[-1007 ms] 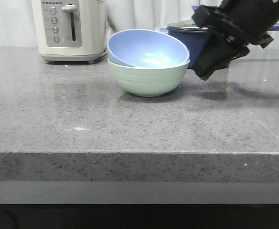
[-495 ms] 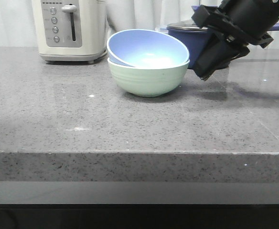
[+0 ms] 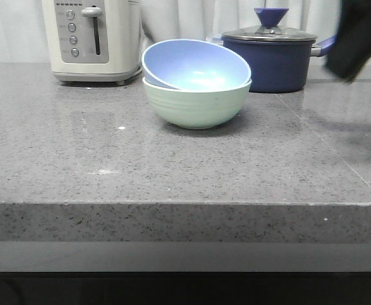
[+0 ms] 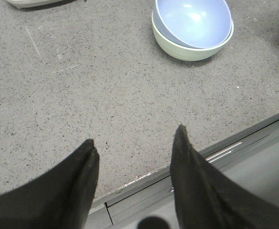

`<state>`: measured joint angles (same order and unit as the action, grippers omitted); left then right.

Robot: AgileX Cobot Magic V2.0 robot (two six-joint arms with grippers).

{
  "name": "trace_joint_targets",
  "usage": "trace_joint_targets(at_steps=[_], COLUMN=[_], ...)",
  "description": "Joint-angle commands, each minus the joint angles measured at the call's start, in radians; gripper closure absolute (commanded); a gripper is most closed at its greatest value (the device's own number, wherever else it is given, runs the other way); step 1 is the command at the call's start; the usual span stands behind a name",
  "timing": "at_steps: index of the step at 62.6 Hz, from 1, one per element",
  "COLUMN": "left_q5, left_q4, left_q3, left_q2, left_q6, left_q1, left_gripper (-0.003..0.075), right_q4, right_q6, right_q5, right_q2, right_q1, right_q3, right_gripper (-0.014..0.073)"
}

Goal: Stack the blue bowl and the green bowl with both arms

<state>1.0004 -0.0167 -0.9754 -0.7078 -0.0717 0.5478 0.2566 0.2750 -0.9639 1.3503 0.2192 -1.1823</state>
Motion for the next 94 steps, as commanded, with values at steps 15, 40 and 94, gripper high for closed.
trace_joint_targets(at_steps=[15,40,94], left_q5=[-0.094,-0.118,-0.110], left_q4=[-0.016,-0.016,-0.014], left_q3=[-0.025,-0.008,-0.008], left_q2=[-0.001,-0.001,-0.001], left_q6=[-0.011,-0.011,-0.011], left_q1=[0.005,0.005,0.005], left_gripper=[0.0365,0.0365,0.0740], right_q4=[-0.056,-0.057,-0.066], right_q6=[-0.143,-0.146,-0.192], right_q5=[0.091,0.124,0.147], right_q2=[-0.470,-0.918,-0.956], right_q1=[-0.004,-0.005,-0.009], right_q3=[0.175,0.412,0.442], right_gripper=[0.0648,0.0648,0.0648])
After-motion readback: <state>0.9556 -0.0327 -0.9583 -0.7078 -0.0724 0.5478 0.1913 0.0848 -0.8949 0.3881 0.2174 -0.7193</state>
